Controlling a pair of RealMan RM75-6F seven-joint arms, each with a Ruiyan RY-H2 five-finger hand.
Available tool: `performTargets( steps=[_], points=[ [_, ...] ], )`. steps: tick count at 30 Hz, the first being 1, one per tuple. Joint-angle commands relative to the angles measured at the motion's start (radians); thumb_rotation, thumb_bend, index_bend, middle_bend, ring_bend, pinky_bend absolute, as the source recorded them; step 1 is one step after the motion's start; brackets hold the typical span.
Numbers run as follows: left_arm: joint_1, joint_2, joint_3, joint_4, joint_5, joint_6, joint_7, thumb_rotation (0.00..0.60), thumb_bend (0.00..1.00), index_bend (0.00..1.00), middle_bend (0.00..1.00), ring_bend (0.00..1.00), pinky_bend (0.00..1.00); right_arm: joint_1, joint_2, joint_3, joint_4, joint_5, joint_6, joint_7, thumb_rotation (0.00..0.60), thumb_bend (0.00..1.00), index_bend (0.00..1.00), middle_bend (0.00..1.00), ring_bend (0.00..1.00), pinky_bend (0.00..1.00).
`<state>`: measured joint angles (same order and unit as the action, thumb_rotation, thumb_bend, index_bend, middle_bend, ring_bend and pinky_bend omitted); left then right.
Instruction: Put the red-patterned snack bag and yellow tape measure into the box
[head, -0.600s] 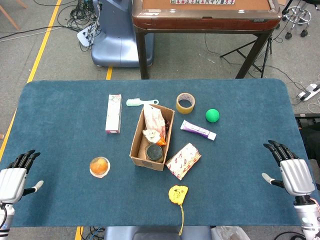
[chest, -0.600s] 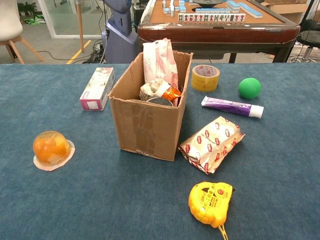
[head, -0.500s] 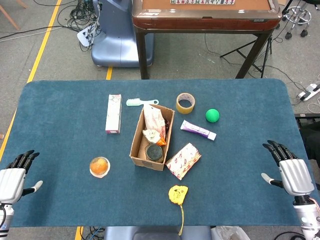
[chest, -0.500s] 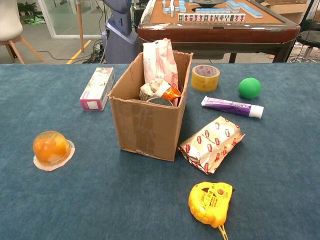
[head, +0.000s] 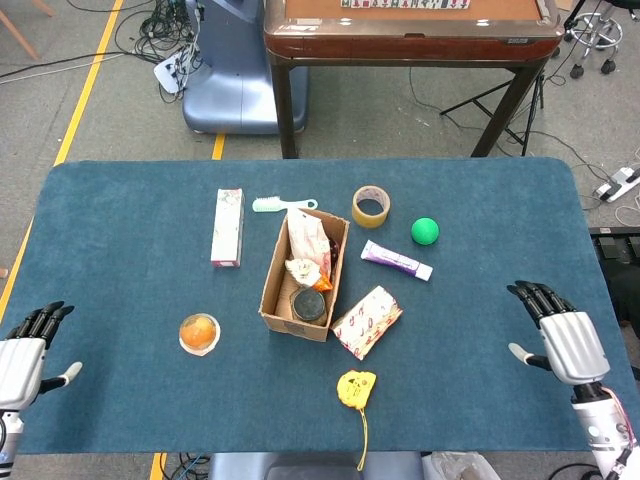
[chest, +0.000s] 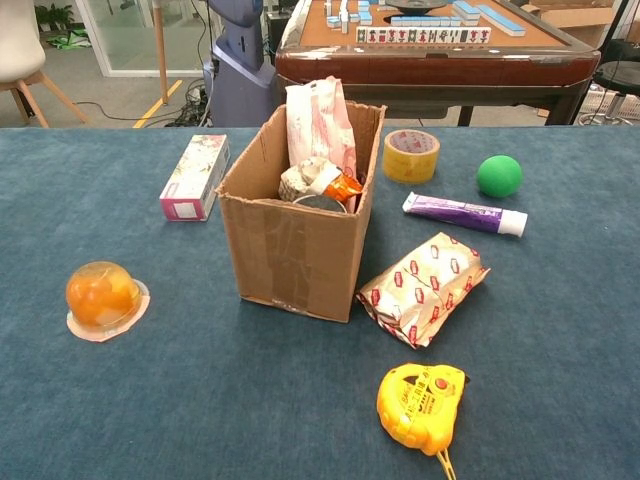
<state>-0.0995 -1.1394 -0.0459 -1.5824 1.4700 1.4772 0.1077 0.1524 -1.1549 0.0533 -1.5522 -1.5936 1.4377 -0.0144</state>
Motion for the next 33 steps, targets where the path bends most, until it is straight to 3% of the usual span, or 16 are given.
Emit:
performTargets(
  steps=[1,17,33],
  points=[
    [0.002,0.001,-0.001,-0.001,0.002,0.005,-0.003,0.600,0.13,0.18,0.15,0.16,0.34,0.036,-0.001,0.020,0.000,0.003,-0.035,-0.027,0.600,0.00,0.18,0.18,0.16,0.38],
    [0.011,0.006,-0.016,0.001,0.006,0.039,-0.016,0.600,0.13,0.18,0.15,0.16,0.34,0.277,-0.003,0.070,-0.067,0.070,-0.372,-0.236,0.600,0.00,0.14,0.11,0.07,0.26],
    [0.026,0.019,-0.027,-0.010,-0.009,0.061,-0.019,0.600,0.13,0.18,0.16,0.16,0.34,0.469,-0.131,0.081,0.017,0.185,-0.615,-0.332,0.600,0.00,0.14,0.10,0.06,0.24]
  ],
)
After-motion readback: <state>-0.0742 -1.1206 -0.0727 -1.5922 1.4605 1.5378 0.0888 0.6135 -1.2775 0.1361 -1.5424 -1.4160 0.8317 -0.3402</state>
